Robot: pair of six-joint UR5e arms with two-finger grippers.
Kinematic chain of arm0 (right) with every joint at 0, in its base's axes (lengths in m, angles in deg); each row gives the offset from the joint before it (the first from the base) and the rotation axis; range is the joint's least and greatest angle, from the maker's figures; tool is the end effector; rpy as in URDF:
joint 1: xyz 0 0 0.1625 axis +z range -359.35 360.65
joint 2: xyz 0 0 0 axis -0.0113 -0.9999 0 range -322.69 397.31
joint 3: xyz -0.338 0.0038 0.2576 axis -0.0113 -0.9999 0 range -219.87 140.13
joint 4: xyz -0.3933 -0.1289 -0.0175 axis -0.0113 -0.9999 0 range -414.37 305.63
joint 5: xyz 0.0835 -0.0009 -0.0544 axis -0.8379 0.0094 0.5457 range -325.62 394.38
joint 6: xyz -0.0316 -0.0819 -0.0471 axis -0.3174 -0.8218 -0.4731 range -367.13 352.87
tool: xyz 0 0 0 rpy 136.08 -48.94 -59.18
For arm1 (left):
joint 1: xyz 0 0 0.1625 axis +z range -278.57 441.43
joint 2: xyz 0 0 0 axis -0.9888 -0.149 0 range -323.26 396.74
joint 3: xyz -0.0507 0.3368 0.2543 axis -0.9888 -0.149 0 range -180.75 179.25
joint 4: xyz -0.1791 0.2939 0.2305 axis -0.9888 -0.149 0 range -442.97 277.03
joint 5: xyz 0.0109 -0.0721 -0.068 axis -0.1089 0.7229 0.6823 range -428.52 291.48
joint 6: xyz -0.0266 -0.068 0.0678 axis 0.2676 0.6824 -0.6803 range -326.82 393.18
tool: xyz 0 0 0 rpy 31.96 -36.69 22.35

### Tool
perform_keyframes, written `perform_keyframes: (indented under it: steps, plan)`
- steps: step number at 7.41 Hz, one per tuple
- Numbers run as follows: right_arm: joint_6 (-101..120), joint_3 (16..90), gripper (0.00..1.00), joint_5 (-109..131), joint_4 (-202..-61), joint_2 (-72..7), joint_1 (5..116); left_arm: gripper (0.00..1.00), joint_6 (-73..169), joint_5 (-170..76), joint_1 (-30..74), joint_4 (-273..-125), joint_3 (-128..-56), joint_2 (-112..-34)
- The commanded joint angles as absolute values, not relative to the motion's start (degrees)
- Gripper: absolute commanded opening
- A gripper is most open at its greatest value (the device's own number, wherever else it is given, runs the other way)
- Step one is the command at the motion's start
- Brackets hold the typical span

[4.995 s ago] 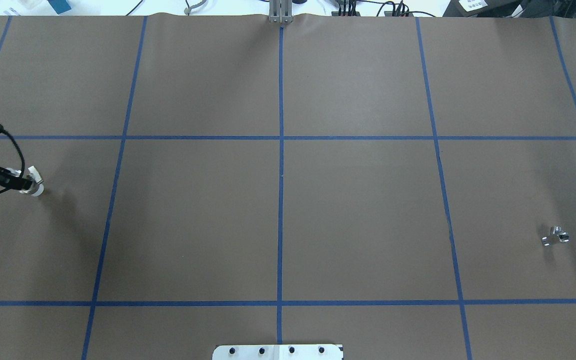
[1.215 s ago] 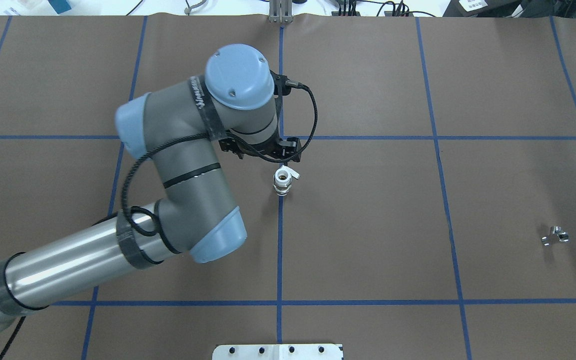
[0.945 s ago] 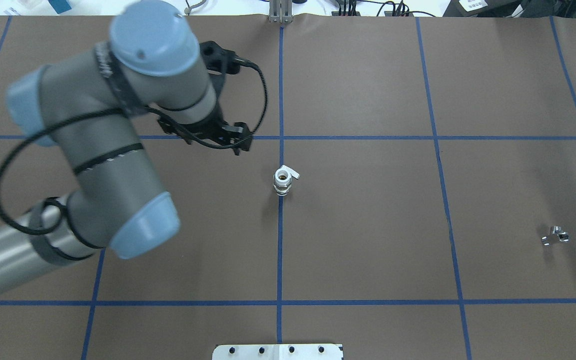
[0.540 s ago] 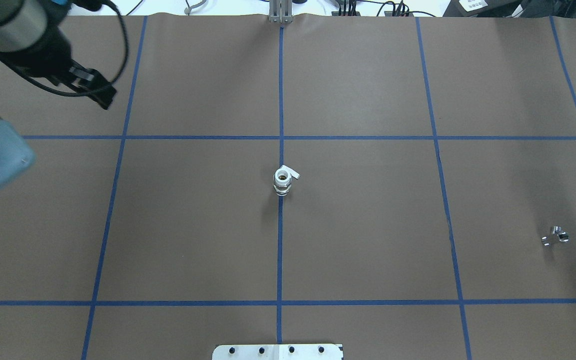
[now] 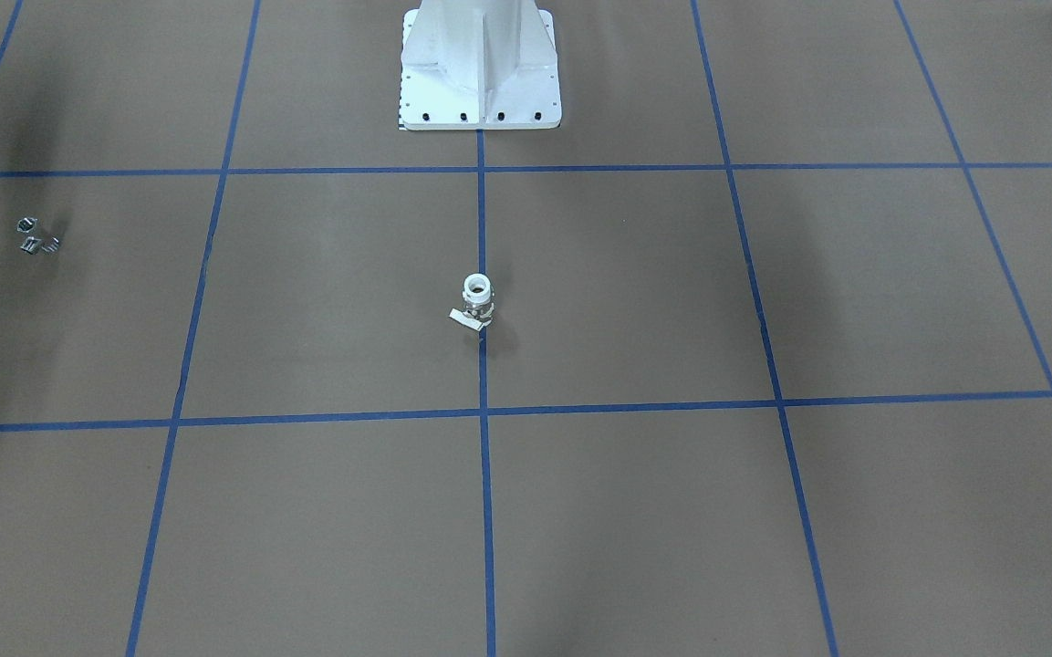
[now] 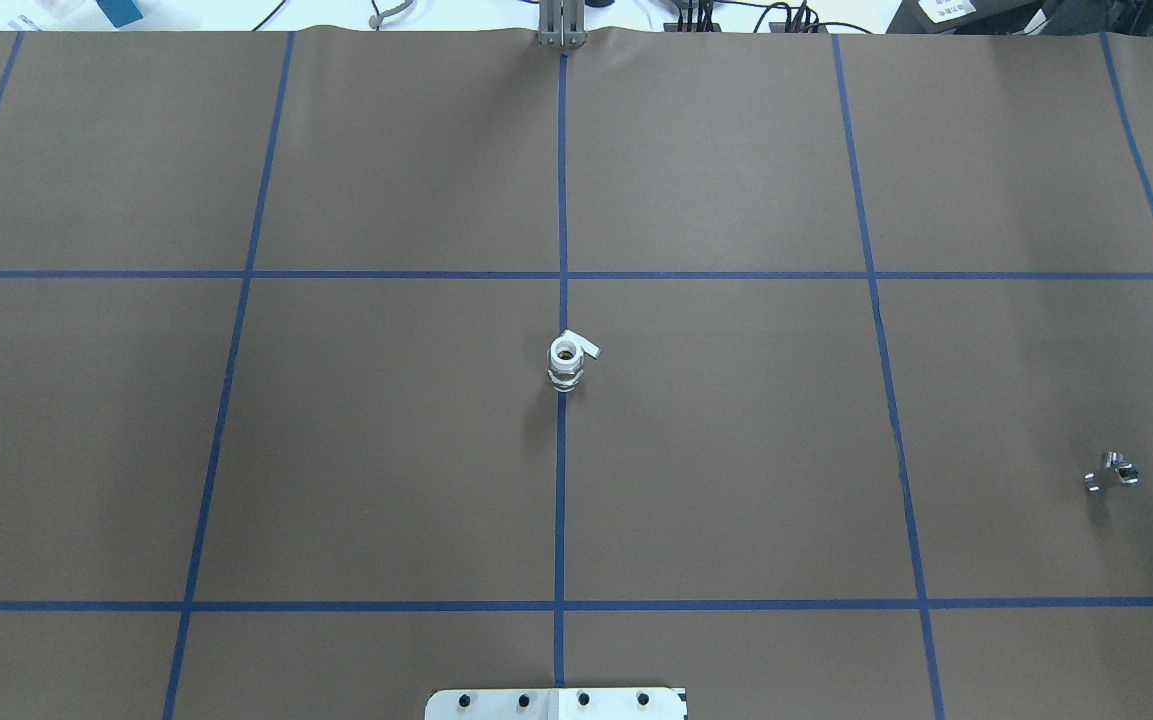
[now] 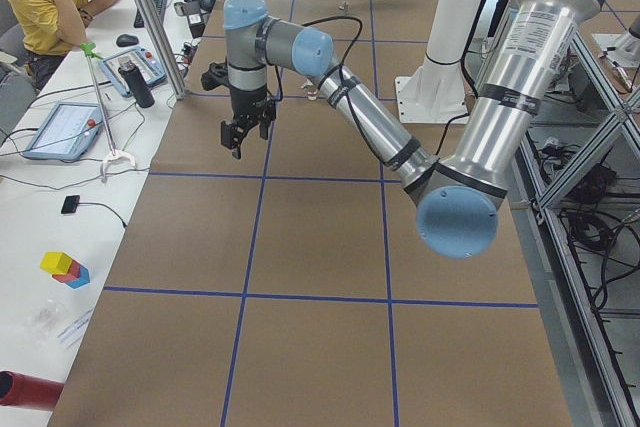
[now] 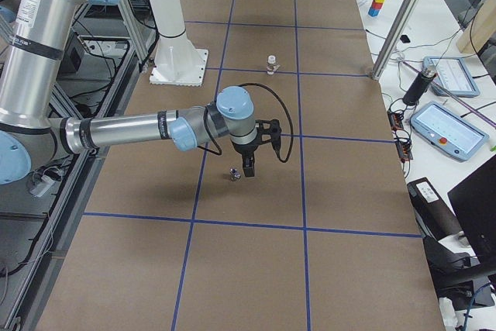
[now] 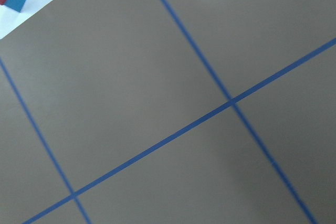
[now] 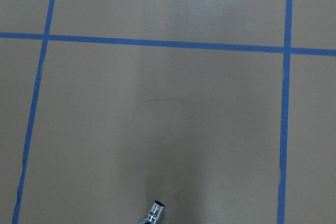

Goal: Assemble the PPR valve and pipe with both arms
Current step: 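Lower the right gripper onto the silver threaded fitting and grasp it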

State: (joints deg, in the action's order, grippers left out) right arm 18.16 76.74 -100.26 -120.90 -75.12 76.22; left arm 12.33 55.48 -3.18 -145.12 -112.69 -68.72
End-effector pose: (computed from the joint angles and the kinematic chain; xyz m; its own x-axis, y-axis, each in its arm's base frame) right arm -0.0259 -0.3549 0.5434 0.6440 -0.0793 0.7609 -0.0601 0.9863 0.1536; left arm -0.0267 -0.5418 0.3988 0.7302 0.5086 -0.4562 -0.3773 0.8569 0.3514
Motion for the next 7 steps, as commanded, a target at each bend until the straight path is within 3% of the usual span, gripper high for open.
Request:
perform_keyframes:
  steps: [1,2,5,7]
  plan:
    - [24.84,76.67,1.0,-95.64,-112.22,-79.13,69.5,1.0,9.37,55.15,-7.07,-152.35,-110.61,-59.79]
    - [28.08,76.67,1.0,-93.0,-111.77,-79.14,65.98,1.0,9.63,55.32,-7.07,-156.15,-110.61,-56.02]
    - [41.68,70.9,1.0,-83.79,-98.54,-78.27,53.43,1.0,10.07,55.76,-7.25,-157.68,-109.82,-55.45]
    - [43.32,68.86,1.0,-79.8,-97.62,-76.6,48.47,1.0,10.07,55.76,-7.43,-157.68,-110.26,-55.45]
